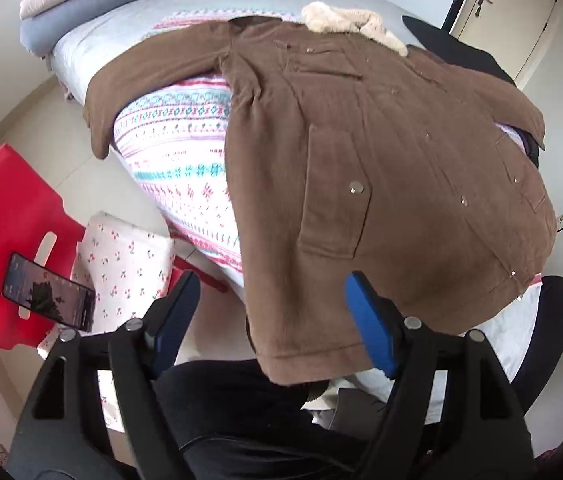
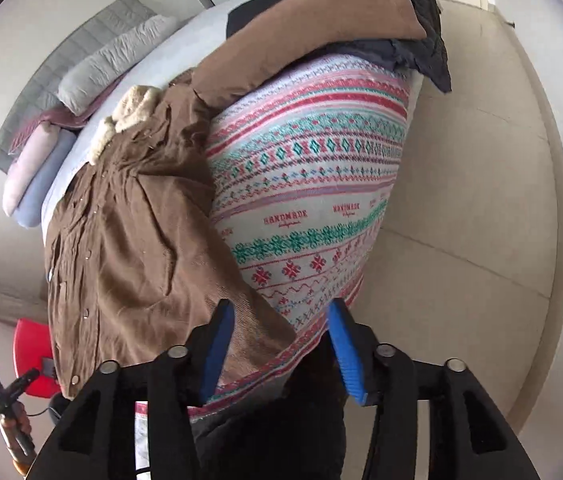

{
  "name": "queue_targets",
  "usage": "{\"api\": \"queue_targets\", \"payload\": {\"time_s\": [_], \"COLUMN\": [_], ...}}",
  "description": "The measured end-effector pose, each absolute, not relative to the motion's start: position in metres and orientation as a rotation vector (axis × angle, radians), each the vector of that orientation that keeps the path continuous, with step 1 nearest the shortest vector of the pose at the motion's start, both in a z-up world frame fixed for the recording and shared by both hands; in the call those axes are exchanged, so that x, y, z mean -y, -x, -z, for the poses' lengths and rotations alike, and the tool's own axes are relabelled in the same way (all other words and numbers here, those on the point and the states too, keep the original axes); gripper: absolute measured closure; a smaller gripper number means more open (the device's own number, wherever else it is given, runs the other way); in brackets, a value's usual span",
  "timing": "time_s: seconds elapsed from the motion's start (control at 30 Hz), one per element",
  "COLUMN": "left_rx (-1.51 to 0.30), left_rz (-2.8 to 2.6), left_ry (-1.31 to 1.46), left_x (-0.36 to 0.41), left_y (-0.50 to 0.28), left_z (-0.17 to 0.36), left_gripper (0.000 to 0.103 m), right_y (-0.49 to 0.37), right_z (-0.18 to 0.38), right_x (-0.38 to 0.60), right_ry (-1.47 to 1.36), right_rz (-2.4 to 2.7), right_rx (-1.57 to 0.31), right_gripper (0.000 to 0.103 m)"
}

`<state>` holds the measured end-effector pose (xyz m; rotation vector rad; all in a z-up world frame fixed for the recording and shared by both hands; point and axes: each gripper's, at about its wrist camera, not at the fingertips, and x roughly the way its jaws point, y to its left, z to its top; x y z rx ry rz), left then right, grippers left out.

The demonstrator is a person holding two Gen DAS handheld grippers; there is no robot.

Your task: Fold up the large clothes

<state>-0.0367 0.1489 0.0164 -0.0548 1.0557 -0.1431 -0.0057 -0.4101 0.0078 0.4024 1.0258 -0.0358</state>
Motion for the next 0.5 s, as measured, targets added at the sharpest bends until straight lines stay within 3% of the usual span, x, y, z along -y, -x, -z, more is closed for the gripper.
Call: {"api": "queue_targets", "payload": {"time_s": [0.13, 0.3, 0.5], "left_rx": [-1.046, -1.171, -1.258], "left_rz": [0.219, 0.516, 0.767], "left_ry": [0.076, 0.095, 0.248], "left_x": [-0.101, -0.018, 0.038], "left_y": [0.009, 0.005, 0.019], "left_z": [-0.015, 0.013, 0.031], "left_gripper": [0.025, 0.026, 0.037], "right_y": [-0.017, -0.029, 0.008], "right_z": [-0.024, -0.008, 0.009], "right_x": [0.355, 0.271, 0.192], "right_ry": [-0.306, -0.183, 0.021], "right_rz": [-0.057, -0.238, -0.450], "right_rx": [-0.953, -1.026, -1.025], "right_gripper": [0.040, 0.040, 0.040]}}
